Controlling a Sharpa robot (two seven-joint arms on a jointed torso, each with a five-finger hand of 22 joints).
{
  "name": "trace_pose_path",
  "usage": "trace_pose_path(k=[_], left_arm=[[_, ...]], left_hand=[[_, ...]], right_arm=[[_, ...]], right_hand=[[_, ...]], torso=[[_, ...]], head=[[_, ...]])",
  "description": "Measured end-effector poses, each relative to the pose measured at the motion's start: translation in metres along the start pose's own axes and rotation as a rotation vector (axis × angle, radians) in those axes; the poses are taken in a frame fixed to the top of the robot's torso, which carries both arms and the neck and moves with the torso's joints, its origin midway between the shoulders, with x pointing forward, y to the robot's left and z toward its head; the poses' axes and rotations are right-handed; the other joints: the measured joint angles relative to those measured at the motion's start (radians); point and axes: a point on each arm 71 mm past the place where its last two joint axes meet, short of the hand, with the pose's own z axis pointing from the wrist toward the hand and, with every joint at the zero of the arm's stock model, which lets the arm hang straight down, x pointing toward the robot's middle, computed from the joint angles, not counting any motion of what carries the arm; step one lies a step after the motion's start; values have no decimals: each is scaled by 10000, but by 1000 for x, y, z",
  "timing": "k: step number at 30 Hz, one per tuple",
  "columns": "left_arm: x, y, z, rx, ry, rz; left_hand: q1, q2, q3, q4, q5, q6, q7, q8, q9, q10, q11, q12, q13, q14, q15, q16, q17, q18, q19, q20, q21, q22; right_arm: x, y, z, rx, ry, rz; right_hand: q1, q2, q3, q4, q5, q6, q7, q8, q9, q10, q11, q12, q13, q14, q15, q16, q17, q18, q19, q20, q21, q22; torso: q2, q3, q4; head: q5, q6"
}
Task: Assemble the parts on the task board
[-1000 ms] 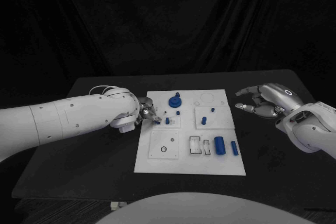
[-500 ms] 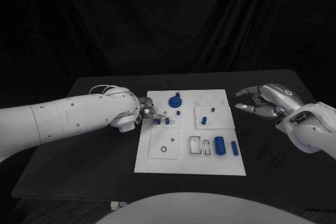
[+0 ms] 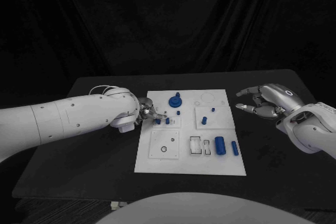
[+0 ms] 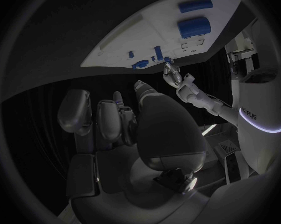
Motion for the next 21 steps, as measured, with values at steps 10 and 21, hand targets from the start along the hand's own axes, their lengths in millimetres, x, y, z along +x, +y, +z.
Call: trace_pose_path(k=[10,21], left_arm=[[0,2,-1,-15,-16,-29],[-1,0,-1,277,-232,-149]], left_hand=[[-948,948,-831,27,1184,-297,-71,727,1,5,-71,0,0,-12,-11,0,0,0,0,0,-105,0],[-677,1322,-1061,14,2016,-485,-13,750,0,5,-71,0,0,-12,-11,0,-1,0,2,-3,-144,0]], right_arm=[[0,0,0,6,4,0],[0,0,0,12,5,1]], right_hand=[[41,40,0,0,45,0,0,0,-10,0,0,0,-1,0,0,0,0,0,0,0,0,0],[40,40,28,28,79,0,0,0,-18,0,0,0,-1,0,0,0,-1,0,0,0,-58,7]], torso=[[-1,-5,6],[-9,-6,4]], head=[[-12,0],[4,0]])
